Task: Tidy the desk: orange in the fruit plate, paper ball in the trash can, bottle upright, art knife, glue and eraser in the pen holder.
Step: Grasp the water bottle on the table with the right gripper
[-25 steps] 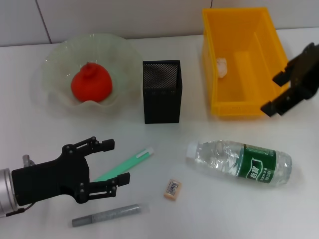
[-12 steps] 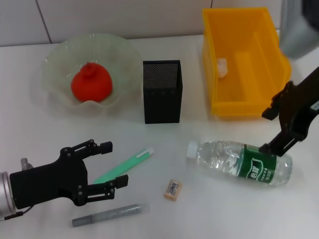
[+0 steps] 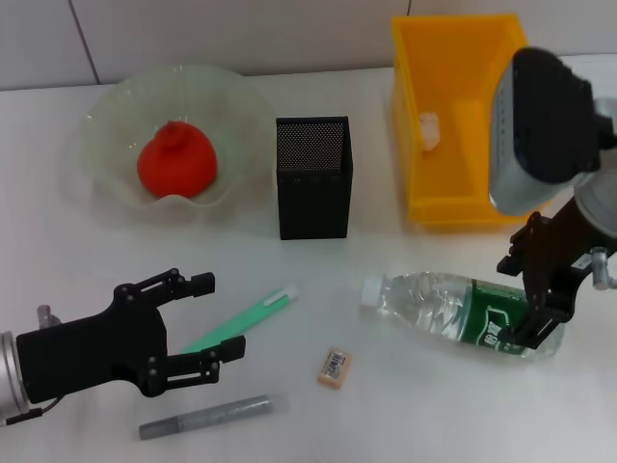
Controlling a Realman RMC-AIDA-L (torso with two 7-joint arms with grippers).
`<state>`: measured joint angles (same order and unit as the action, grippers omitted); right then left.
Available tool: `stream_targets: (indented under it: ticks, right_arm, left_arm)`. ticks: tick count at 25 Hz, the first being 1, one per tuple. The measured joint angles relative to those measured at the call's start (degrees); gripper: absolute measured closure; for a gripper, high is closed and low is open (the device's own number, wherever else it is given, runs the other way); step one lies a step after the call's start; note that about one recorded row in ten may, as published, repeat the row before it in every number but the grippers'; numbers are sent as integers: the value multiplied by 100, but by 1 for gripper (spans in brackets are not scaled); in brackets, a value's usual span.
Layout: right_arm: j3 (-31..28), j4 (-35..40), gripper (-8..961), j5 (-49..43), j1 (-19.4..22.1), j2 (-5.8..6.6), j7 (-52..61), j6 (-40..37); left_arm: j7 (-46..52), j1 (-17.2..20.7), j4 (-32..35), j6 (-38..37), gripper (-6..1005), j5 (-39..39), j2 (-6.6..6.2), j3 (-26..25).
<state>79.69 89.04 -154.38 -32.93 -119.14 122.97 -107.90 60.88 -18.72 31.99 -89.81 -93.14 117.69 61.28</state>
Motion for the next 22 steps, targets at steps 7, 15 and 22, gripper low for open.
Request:
stream_targets:
  ticks: [7, 15, 22]
  right_arm:
    - [284, -431, 128, -86, 107, -25, 99, 499]
    - [632, -699, 128, -91, 160, -28, 455, 969]
    - [920, -707, 128, -83, 147, -25, 988, 1031]
  left_arm:
    - [3, 0, 0, -2, 136, 2, 0, -2]
    - [4, 0, 0, -2, 136, -3, -3, -2]
    - [3, -10, 0, -1, 136, -24, -2, -2]
